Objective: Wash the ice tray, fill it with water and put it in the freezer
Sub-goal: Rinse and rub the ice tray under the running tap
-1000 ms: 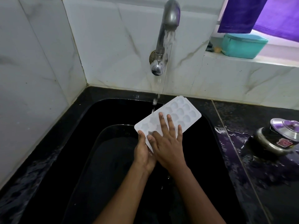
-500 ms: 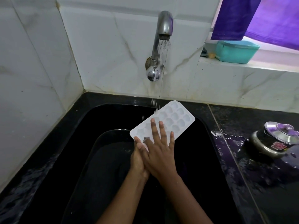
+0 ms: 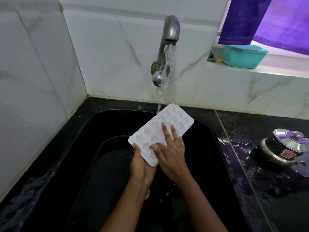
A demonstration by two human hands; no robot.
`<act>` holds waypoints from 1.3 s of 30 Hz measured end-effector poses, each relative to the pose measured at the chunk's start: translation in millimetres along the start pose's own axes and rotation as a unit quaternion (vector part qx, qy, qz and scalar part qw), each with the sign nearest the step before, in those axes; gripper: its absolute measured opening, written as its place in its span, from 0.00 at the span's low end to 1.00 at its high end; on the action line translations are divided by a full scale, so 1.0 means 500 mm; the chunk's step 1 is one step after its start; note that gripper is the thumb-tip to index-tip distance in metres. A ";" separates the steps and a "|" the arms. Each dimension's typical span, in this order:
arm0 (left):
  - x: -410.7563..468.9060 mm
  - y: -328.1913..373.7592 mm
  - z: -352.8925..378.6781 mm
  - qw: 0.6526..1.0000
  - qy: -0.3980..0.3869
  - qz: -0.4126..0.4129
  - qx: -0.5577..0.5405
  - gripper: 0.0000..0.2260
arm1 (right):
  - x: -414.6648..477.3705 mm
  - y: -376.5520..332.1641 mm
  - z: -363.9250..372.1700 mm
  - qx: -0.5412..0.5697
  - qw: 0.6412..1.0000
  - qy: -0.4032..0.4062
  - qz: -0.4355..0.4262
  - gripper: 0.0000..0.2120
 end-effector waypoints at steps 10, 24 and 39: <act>0.008 0.014 -0.012 0.998 -0.003 0.054 -0.017 0.28 | 0.010 0.025 -0.030 0.089 0.995 0.041 0.036 0.35; -0.002 0.006 -0.009 0.999 0.008 0.036 0.007 0.30 | -0.025 -0.006 0.025 -0.167 0.984 0.032 -0.046 0.25; -0.002 0.013 -0.009 0.999 0.016 0.048 0.013 0.29 | -0.019 -0.010 0.012 -0.126 0.990 -0.037 -0.049 0.30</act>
Point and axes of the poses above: each hand's wrist, its own x-axis towards the middle knuckle, its own z-axis out of the palm, y = z × x, the point moved 2 cm from there along x, towards the middle knuckle, and after that the axes turned 14 degrees about z, right-handed, at the moved point
